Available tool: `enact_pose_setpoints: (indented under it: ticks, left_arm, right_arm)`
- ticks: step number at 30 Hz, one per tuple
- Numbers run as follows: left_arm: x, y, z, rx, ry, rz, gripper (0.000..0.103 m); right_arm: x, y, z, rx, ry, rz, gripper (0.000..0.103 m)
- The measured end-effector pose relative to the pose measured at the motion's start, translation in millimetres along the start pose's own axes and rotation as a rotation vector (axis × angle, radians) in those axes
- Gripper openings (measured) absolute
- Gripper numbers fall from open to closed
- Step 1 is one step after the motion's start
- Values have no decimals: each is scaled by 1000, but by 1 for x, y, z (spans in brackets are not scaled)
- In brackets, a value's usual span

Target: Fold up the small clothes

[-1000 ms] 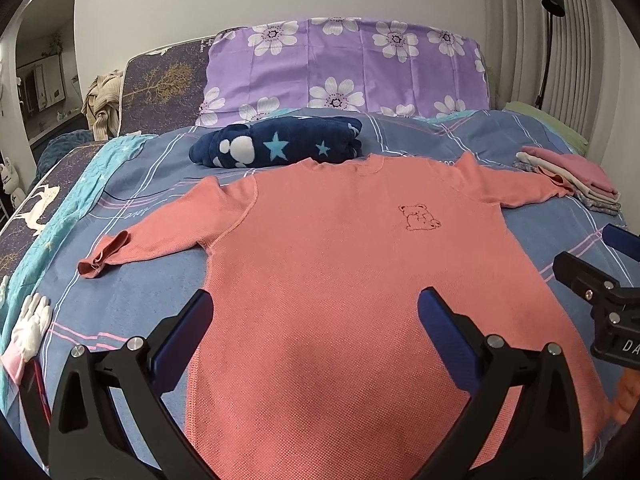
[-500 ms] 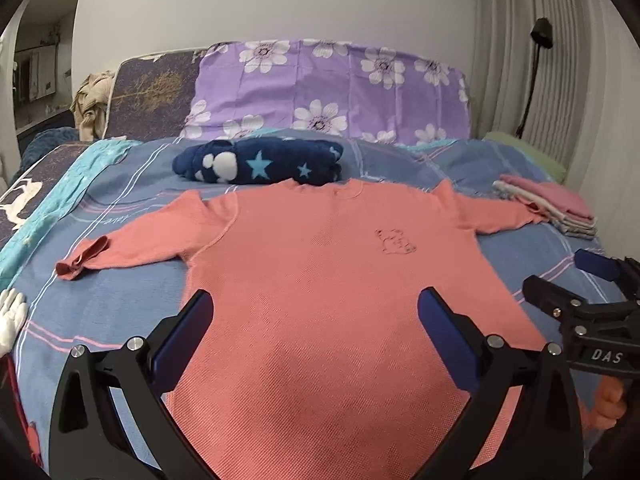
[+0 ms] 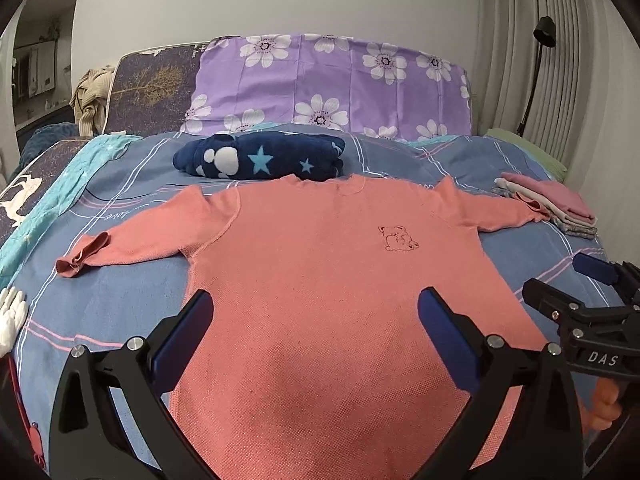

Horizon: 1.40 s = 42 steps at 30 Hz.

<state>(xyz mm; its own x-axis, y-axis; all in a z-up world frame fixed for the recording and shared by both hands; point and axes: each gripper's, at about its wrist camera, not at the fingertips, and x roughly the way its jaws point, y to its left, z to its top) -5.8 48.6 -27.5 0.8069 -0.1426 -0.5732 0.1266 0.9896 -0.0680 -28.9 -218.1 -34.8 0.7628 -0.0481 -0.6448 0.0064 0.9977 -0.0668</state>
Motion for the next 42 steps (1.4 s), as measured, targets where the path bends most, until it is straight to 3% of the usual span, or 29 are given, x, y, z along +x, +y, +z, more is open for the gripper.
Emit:
enact_pose_setpoints:
  ticks: [8,22,25,30,36,39,42]
  left_arm:
    - [-8,-7,0,-7,-22,-71,102]
    - [4,14,-6,-22,-16,-31,102]
    - [12,40,-4,-52,17,16,95]
    - [32,117,5,-142,105,170,63]
    - [64,237,26,-252,176,415,61]
    - [86,270,34,-246,221,443,61]
    - [114,291,41,-247,269,402,61]
  right_arm:
    - [5,1,0,2,21,-2,101]
    - [13,5,1,-5,43,-14,101]
    - [16,8,2,-17,47,-16,101]
    - [22,9,2,-28,60,-26,101]
    - [32,1,5,-21,77,-63,101]
    - [36,0,7,-22,77,-75,101]
    - [41,0,9,-22,87,-83,101]
